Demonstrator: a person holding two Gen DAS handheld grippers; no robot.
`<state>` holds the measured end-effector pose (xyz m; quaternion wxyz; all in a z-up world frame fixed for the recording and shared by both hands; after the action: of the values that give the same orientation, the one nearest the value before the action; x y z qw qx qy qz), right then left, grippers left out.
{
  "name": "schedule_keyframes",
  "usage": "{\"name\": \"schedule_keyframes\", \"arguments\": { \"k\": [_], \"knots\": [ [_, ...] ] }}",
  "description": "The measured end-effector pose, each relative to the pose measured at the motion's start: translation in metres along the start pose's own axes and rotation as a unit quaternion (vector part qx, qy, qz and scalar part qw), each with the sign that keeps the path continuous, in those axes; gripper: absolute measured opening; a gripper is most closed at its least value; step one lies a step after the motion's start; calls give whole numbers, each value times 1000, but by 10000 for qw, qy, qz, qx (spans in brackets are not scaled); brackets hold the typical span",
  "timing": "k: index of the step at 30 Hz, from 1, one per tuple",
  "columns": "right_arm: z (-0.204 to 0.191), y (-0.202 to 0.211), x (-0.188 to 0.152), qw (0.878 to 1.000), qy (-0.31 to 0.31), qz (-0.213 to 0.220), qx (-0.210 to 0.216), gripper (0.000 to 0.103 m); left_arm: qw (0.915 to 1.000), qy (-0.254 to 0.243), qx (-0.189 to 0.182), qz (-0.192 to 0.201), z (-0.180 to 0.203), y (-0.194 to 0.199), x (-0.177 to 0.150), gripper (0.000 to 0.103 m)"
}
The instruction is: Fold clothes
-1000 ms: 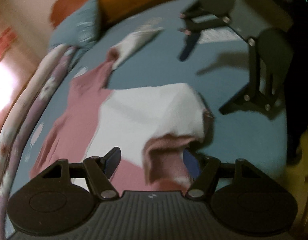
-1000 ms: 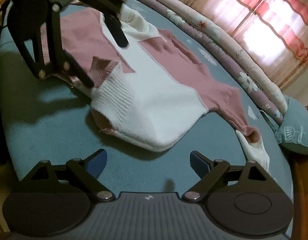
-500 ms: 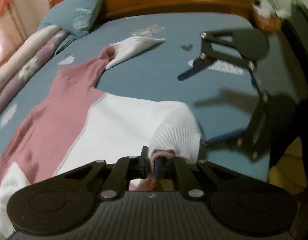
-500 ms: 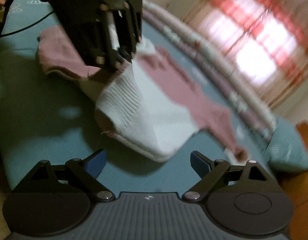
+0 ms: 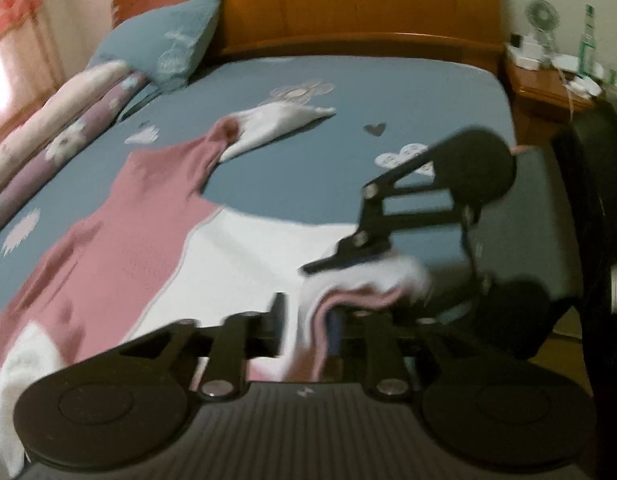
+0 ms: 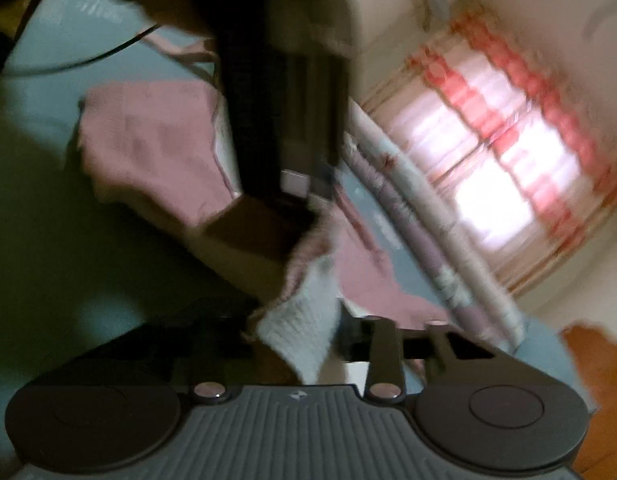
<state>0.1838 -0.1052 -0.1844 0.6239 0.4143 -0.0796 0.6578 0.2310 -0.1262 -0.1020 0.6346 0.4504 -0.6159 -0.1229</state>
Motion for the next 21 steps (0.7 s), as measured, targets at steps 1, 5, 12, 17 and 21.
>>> {"name": "schedule_keyframes", "arguments": {
  "k": [1,5,12,17,21],
  "knots": [
    [6,0,-2,9997,-220,-44,48,26,9999,82,116,53,-3,6,-3,46],
    [32,-2,-2,9939,-1096,0,112,20,9976,223,590,279,-5,34,-21,69],
    [78,-10,0,9718,-2353,127,68,19,9755,-964,1965,221,32,41,-51,77],
    [97,-5,2,9556,-2923,323,195,19,9347,-1886,3000,-292,42,-7,-70,77],
    [102,1,1,9520,-3031,385,202,19,8991,-2122,3784,-589,30,-32,-78,78]
  ]
}}
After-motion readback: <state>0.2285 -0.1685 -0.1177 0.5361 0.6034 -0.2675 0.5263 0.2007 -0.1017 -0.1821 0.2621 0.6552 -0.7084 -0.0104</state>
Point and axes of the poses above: each gripper's, at about its wrist camera, not at the fingertips, and y roughly against the way its jaws point, z to its right, x to its top, the point moved 8 cm from there along -y, roughly the way its jaws point, and after that the axes turned 1 degree about -x, right-handed, at the moved point
